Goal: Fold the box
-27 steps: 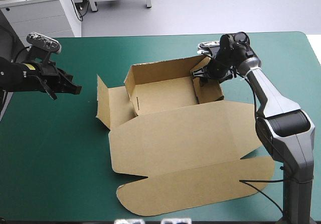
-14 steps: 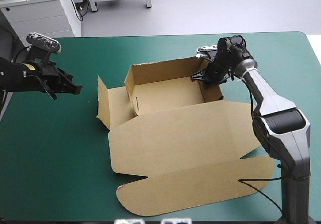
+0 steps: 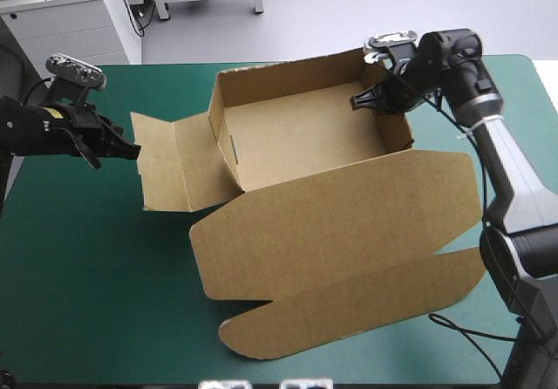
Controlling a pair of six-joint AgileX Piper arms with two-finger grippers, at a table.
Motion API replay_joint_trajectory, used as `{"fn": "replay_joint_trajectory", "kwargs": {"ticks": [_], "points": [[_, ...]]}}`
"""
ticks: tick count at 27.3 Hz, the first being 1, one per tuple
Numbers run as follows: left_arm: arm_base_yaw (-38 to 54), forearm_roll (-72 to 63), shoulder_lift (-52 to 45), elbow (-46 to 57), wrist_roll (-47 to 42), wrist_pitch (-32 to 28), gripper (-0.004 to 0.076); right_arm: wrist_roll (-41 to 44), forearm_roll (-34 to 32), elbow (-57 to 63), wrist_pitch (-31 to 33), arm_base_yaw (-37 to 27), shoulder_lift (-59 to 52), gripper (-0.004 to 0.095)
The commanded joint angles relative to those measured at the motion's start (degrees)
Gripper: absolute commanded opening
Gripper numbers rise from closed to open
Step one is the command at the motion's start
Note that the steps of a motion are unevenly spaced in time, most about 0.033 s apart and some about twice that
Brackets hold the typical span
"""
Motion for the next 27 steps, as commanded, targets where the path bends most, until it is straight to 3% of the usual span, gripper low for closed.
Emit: {"fn": "replay_joint_trajectory", "kwargs": {"ticks": [1, 9, 18, 27], "points": [[0.03, 0.12, -1.5, -1.39, -3.15, -5.56, -0.0008, -0.29, 1.18, -1.63, 0.07, -3.71, -8.33, -0.0019], [0.03, -0.37, -1.24, -1.39, -4.98, -9.8, -0.0008, -3.32, 4.75, 0.35, 0.07, -8.87, -16.76, -0.0019], [0.03, -6.91, 2.65, -0.89, -4.61, -11.16, -0.0008, -4.26, 5.67, 4.7, 0.07, -9.15, -20.51, -0.0019], [0.03, -30.72, 6.36, 3.48, 8.4, -9.59, -0.0008, -3.57, 5.38, 4.7, -1.87, -9.15, -21.04, -0.0019]]}}
